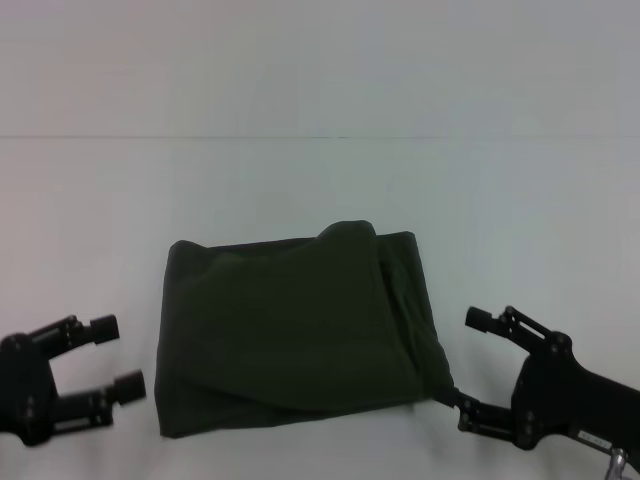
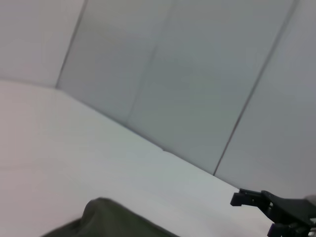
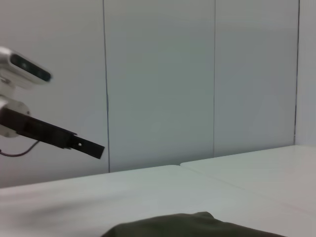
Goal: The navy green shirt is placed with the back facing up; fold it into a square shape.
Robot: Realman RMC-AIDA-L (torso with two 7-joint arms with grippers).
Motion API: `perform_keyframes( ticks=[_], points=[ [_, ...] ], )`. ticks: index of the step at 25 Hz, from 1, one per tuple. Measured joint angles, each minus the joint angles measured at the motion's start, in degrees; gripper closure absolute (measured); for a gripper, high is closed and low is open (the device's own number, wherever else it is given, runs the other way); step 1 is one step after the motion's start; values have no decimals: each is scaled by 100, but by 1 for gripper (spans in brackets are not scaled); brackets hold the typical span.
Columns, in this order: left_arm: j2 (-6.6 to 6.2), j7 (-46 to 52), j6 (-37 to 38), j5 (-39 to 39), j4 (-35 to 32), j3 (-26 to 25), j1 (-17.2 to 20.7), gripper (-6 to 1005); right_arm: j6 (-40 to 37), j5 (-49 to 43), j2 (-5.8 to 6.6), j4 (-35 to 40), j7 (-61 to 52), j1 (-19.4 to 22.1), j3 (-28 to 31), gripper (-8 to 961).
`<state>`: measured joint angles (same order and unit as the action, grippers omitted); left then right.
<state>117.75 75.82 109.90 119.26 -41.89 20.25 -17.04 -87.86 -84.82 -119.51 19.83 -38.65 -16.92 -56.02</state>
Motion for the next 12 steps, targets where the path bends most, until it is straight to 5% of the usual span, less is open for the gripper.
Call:
perform_keyframes(
  ticks=[7, 12],
  points=[
    [623, -1942, -350, 70, 3, 39, 501, 75, 32, -67, -49, -812, 740, 129, -38, 9],
    [584, -2322, -776, 147, 507, 103, 595, 79, 238, -32, -54, -1166, 1151, 151, 63, 8]
  ],
)
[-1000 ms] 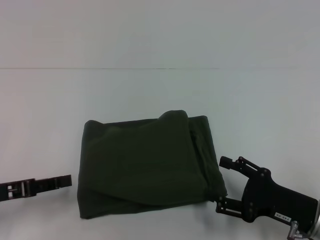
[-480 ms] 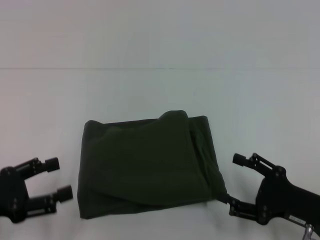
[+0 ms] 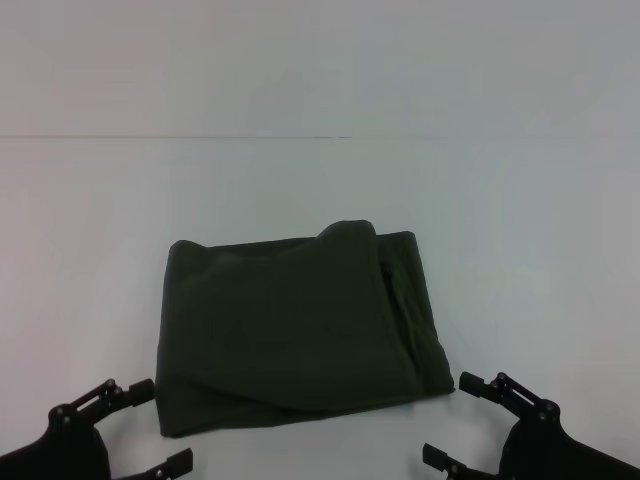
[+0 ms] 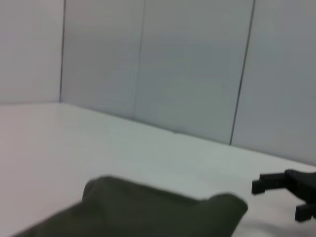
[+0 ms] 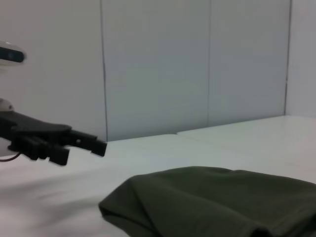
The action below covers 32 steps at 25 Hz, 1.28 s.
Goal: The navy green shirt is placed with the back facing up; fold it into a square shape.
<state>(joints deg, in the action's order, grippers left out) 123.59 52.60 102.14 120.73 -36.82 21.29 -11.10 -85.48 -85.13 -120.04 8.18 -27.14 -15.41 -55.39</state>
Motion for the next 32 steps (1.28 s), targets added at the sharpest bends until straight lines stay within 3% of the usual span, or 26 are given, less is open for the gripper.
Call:
perform_keyframes(
  ticks=[6, 32],
  points=[
    [25, -22, -267, 243, 118, 72, -93, 79, 57, 5, -4, -10, -27, -110, 36, 9],
    [36, 23, -118, 188, 143, 27, -232, 79, -50, 15, -3, -16, -22, -212, 88, 9]
  ],
)
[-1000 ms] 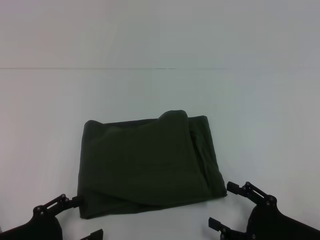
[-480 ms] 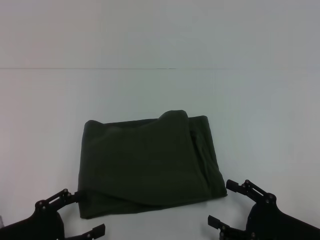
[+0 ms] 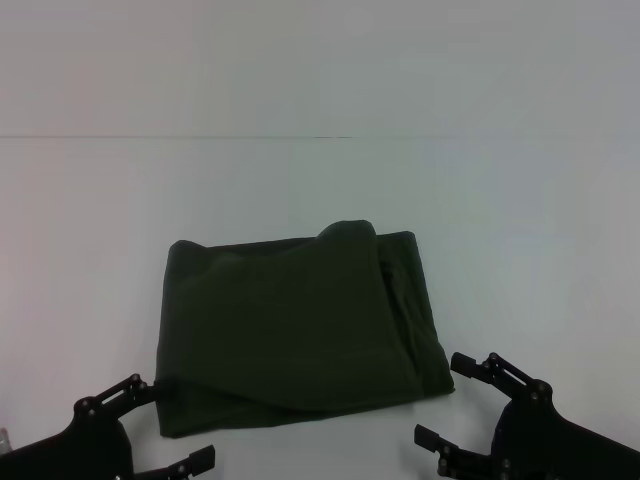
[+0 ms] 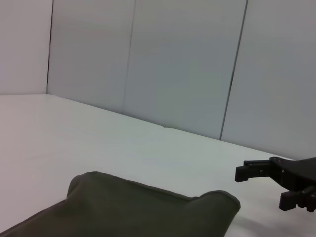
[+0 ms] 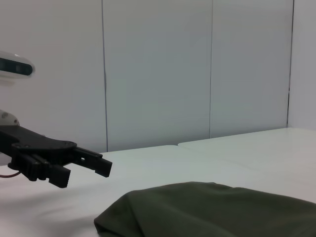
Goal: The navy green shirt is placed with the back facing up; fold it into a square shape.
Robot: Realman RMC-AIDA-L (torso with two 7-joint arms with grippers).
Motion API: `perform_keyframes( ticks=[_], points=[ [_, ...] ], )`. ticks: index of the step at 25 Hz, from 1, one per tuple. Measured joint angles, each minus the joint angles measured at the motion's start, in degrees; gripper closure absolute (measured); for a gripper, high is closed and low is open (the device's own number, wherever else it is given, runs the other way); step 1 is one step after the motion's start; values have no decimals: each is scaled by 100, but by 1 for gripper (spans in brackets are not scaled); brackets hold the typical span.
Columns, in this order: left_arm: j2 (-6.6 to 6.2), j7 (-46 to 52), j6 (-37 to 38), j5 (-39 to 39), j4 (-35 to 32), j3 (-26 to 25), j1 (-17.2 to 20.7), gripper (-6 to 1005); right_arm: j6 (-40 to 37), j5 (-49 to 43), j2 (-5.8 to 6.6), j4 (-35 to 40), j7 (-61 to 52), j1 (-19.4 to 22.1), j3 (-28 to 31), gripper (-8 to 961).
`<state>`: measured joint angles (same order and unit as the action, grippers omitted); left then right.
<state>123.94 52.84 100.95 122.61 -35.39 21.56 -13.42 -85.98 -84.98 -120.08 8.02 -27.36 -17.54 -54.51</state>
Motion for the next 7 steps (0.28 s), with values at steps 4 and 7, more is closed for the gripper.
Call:
perform_keyframes(
  ticks=[4, 7],
  points=[
    [6, -1, 52, -1, 4, 4, 8, 80, -13, 0, 10, 10, 4, 2, 2, 9],
    [6, -1, 55, -1, 6, -5, 25, 80, -14, 0, 20, 13, -1, -2, 2, 9]
  ],
)
